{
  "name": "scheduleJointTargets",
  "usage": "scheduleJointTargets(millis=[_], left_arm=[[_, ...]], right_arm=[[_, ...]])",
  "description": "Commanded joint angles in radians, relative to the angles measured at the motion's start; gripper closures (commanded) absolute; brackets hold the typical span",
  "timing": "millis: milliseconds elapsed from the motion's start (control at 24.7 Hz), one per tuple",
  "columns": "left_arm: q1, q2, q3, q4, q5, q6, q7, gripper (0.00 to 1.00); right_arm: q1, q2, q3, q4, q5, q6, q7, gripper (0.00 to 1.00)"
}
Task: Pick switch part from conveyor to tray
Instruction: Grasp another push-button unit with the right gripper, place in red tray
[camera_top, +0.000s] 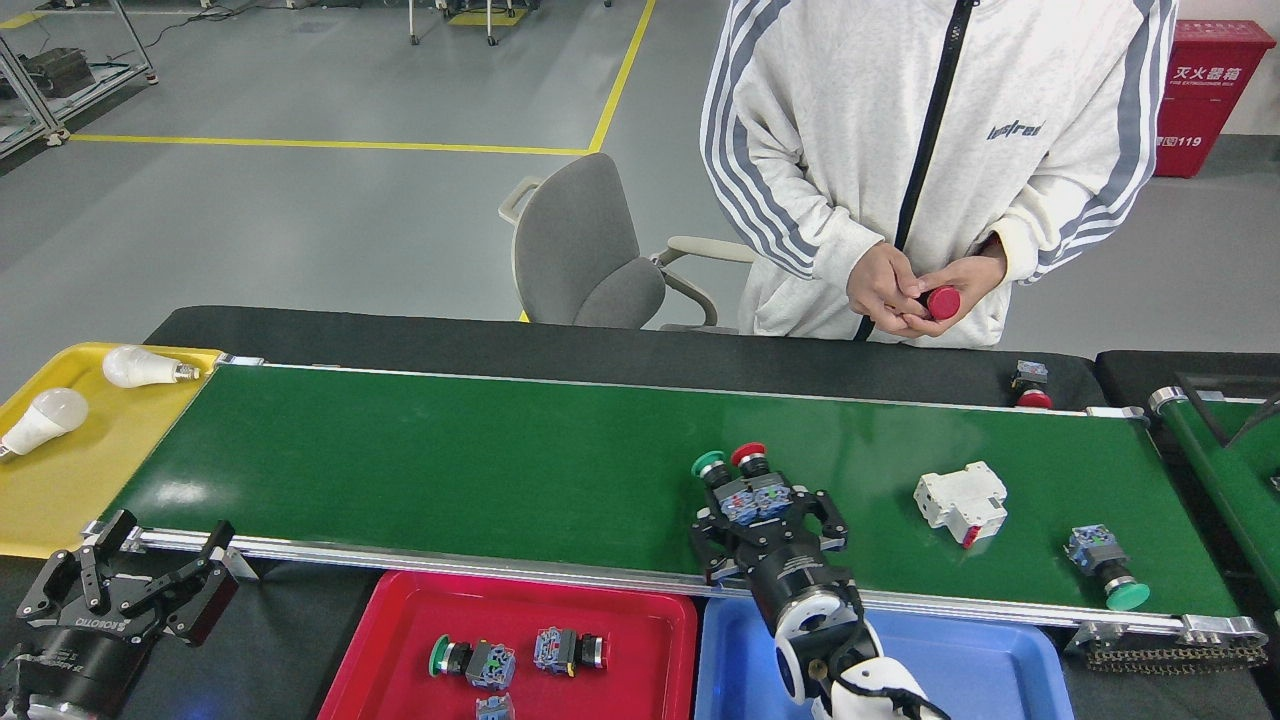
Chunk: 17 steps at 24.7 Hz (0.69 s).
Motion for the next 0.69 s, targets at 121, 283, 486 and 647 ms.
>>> scheduleJointTargets(millis=[121,283,486,647], left_arm=[[-0.005,0.008,0.005,-0.01,0.001,0.003,0.004,0.0],[-0.005,0.008,0.005,-0.013,0.001,0.001,0.004,0.0],[-0.004,0.008,0.017,-0.008,0.001,0.006,0.004,0.0],[-0.002,0.008,0.019,0.002,0.001,0.008,0.004,0.0]], right_arm=[[0.032,-0.021,0.182,-0.105,0.001,-0.153,-0.006,0.0],[0.052,-0.018,0.189,-0.115,-0.004,-0.15,-0.006,0.0],[0.195,-0.018,-0.1,-0.195,-0.008,-0.036,-0.039,0.0],[0.334,-0.028,-0.309,-0.207,-0.008,0.111,-0.184,0.0]])
